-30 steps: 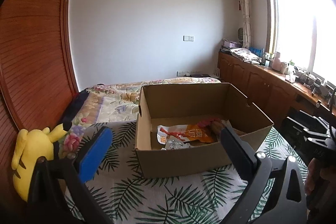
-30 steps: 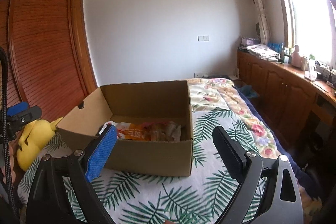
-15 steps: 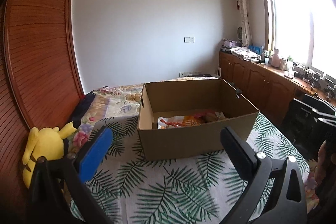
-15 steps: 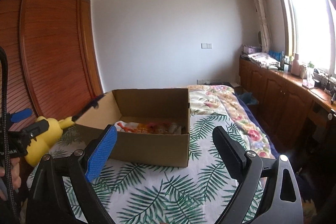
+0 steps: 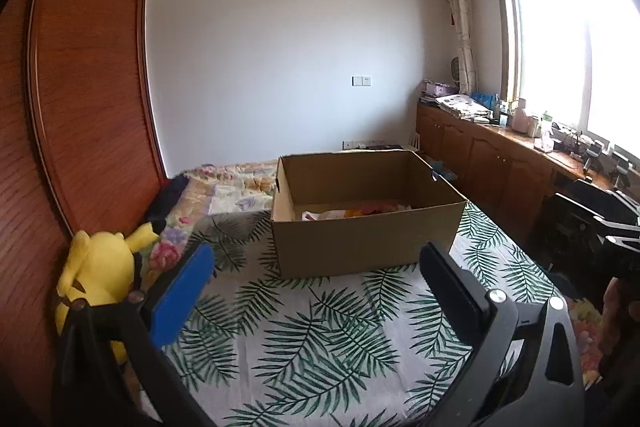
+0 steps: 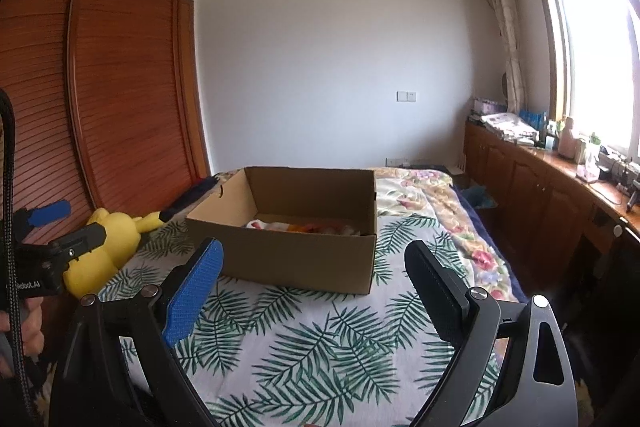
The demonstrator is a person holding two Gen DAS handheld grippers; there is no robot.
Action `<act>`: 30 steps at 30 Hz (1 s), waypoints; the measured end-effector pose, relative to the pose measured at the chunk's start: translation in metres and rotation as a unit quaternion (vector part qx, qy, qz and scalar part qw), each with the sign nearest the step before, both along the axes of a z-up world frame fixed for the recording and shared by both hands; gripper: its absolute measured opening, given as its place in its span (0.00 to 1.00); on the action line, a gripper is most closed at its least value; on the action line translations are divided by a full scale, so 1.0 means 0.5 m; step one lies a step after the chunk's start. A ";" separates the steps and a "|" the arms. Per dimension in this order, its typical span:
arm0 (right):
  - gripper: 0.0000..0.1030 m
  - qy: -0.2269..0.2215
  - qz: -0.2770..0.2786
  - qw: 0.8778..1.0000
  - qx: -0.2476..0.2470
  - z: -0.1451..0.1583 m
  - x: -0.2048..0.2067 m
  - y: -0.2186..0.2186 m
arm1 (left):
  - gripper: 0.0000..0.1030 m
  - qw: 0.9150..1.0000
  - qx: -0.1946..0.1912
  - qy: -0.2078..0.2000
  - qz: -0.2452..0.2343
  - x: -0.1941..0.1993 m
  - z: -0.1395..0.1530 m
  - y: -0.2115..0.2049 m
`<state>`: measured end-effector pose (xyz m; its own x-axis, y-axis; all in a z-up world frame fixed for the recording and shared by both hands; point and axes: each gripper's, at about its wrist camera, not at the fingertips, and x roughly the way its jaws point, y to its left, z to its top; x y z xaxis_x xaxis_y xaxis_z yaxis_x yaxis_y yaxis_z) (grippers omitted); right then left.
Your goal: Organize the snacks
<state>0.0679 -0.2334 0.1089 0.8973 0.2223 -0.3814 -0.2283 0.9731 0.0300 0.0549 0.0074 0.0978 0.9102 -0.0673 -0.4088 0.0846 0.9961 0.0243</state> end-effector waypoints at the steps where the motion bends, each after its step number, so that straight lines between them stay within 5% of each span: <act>1: 0.91 -0.002 -0.001 1.000 0.000 0.001 -0.006 0.000 | 1.00 1.000 0.005 -0.004 0.000 -0.007 0.005 -0.001; 16: 0.91 -0.006 -0.010 1.000 0.003 -0.044 -0.081 -0.004 | 1.00 1.000 0.004 -0.021 0.016 -0.115 -0.031 0.012; 30: 0.91 0.000 -0.002 1.000 0.000 -0.078 -0.087 0.017 | 1.00 1.000 -0.003 -0.005 0.023 -0.110 -0.067 0.018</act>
<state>0.0242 -0.2249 0.0697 0.8978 0.2186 -0.3823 -0.2245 0.9740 0.0296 -0.0001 0.0163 0.0645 0.9161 -0.0281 -0.4000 0.0389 0.9991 0.0187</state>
